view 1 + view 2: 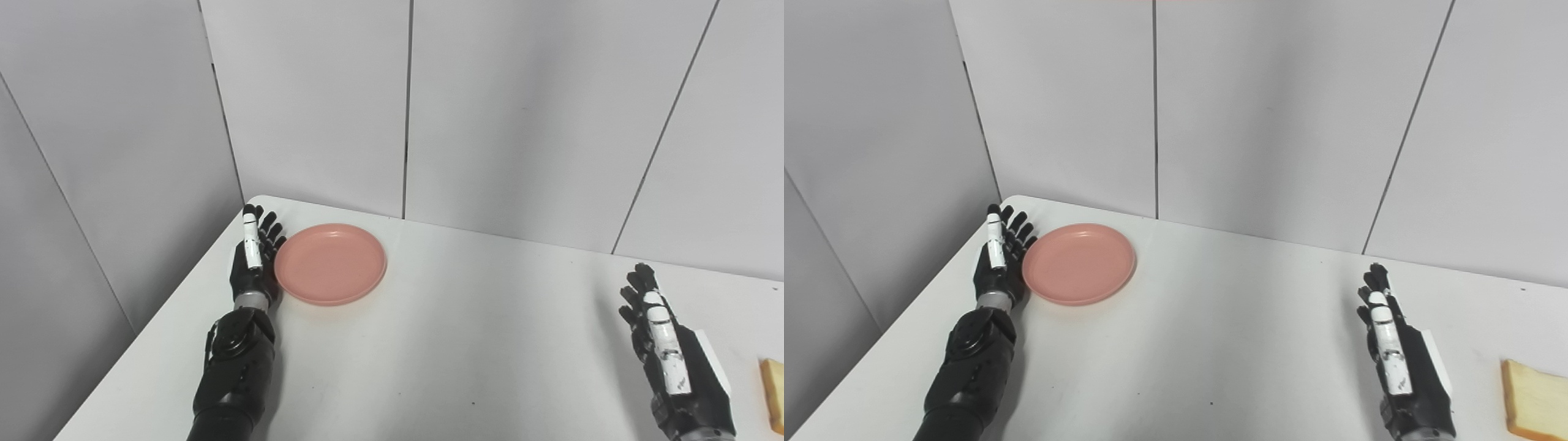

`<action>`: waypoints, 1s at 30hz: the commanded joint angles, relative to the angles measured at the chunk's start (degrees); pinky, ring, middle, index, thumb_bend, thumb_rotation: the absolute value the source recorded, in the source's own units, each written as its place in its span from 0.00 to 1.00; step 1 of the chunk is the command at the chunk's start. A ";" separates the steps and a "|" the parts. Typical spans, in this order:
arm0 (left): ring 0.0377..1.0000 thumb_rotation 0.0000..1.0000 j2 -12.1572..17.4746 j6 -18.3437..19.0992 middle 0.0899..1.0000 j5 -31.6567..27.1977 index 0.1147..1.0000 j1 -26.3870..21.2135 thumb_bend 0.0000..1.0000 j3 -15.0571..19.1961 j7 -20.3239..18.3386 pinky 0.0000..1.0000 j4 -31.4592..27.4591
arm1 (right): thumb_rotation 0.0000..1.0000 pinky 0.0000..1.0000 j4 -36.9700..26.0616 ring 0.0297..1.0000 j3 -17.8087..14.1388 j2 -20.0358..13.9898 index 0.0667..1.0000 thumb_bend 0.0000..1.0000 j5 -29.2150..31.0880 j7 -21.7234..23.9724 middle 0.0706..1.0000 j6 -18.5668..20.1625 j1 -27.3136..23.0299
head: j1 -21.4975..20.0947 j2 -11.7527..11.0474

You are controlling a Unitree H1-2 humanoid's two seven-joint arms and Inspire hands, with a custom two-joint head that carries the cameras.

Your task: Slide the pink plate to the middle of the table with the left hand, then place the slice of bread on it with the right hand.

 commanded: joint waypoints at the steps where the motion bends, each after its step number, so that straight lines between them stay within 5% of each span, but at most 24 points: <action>1: 0.99 1.00 -0.70 3.70 0.99 -0.59 0.99 -1.21 0.60 -0.95 -1.75 1.00 0.30 | 1.00 1.00 -1.75 1.00 0.21 -0.50 1.00 0.00 -0.53 0.06 1.00 -0.07 -1.95 | -0.35 -0.11; 5: 0.98 1.00 -1.42 6.56 0.98 0.02 0.99 -1.53 0.59 -2.05 -1.96 0.99 -0.15 | 1.00 1.00 0.05 1.00 -0.28 -0.22 1.00 0.00 0.31 0.21 1.00 -1.42 -2.22 | -2.00 -0.65; 17: 0.97 1.00 -2.46 6.41 0.97 1.55 0.97 -0.28 0.64 -6.82 -7.68 0.98 -0.30 | 1.00 1.00 7.34 1.00 0.02 -0.15 1.00 0.00 -0.39 0.70 1.00 -9.18 -2.40 | -7.09 -2.20; 26: 0.97 1.00 -4.60 13.47 0.96 1.72 0.96 3.83 0.63 -9.75 -8.68 0.97 -11.48 | 1.00 1.00 10.63 1.00 0.45 -0.14 1.00 0.05 -1.23 1.09 1.00 -14.44 -1.85 | -13.65 -0.34; 30: 0.96 1.00 -4.56 16.48 0.96 1.65 0.97 5.17 0.64 -10.98 -10.00 0.98 -16.65 | 1.00 1.00 10.30 1.00 1.22 -0.01 1.00 0.12 -3.94 0.22 1.00 -13.78 -1.71 | -17.05 1.05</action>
